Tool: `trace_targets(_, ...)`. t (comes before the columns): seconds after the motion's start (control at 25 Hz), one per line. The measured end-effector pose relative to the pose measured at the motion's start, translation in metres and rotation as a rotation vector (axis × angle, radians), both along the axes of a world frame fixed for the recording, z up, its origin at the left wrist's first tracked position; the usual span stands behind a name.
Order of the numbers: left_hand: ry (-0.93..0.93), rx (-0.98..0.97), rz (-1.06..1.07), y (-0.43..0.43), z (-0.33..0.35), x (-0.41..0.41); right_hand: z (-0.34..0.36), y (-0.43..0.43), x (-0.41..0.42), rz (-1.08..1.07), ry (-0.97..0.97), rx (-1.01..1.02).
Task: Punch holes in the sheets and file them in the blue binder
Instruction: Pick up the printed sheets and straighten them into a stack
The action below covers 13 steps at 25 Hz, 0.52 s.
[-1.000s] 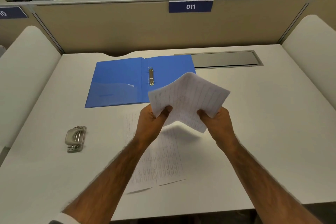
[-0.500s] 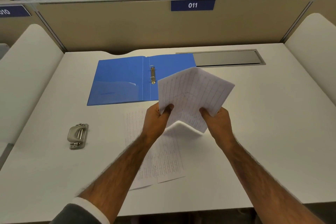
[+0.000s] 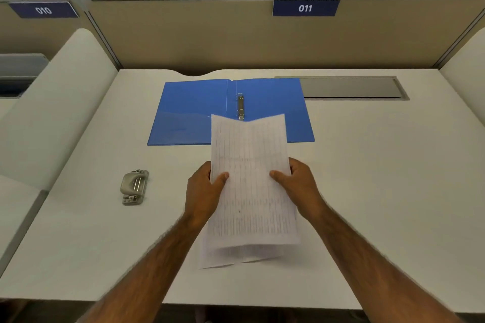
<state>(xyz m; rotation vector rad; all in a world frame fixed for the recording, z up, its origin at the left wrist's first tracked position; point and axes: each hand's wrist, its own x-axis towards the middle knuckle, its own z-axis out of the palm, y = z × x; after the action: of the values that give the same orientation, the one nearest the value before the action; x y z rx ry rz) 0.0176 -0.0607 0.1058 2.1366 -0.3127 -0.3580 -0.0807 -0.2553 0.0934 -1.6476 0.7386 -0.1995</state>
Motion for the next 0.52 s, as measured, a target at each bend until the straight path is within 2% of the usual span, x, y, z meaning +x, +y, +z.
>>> trace_targets(0.16,0.037,0.062,0.044,0.019,-0.018,-0.005,-0.025,0.022,0.006,0.096,0.081,0.066)
trace_targets(0.32,0.065,0.149,0.075,0.022,-0.031,-0.006,-0.044,0.032,0.011,0.164,0.176,0.006)
trace_targets(0.44,-0.089,0.360,0.047,0.022,-0.046,-0.009,-0.050,0.034,0.014,0.214,0.229,-0.052)
trace_targets(0.52,-0.225,0.518,-0.102,0.019,-0.060,-0.012,-0.053,0.035,0.015,0.225,0.246,-0.100)
